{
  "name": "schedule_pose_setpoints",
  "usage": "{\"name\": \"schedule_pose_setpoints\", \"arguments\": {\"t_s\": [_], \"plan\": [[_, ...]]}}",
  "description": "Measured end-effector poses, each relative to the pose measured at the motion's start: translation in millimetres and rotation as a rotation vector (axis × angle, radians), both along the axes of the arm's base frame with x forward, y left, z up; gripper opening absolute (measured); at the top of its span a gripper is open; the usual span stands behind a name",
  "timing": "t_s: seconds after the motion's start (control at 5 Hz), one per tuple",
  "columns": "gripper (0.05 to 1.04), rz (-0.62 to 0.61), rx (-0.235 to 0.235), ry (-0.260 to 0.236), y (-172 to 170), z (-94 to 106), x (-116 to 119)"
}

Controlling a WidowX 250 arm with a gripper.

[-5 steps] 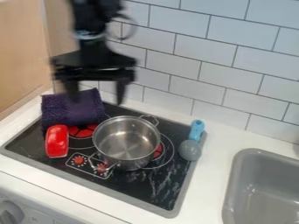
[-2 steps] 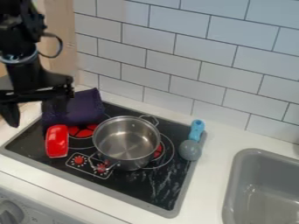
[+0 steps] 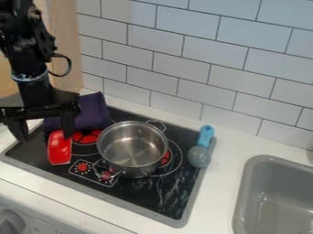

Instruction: Put the red thing on the blue cloth

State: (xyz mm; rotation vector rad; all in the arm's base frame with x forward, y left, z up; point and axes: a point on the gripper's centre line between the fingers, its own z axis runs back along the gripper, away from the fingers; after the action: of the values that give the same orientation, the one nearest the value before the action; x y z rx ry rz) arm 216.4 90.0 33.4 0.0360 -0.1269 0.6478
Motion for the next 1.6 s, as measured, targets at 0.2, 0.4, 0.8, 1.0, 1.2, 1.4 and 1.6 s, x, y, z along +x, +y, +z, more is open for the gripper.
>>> {"name": "schedule_pose_setpoints", "arguments": {"t_s": [0.2,0.4,0.8,1.0,1.2,1.4,1.6], "plan": [[1.001,0.005,0.005,0.007,0,-6.4,13],[1.001,-0.005,0.015,0.012,-5,-14.1,24],[0.958,-0.02,0.02,0.044,-15,-28.5,33],[0.656,-0.025,0.03,0.055,-19,-31.1,33],[0.593,-0.032,0.04,0.046,-22,-29.1,38],[0.593,-0.029,0.045,0.054,-21,-28.7,37],[0.593,-0.012,0.047,-0.001,-22,-12.1,39]]}}
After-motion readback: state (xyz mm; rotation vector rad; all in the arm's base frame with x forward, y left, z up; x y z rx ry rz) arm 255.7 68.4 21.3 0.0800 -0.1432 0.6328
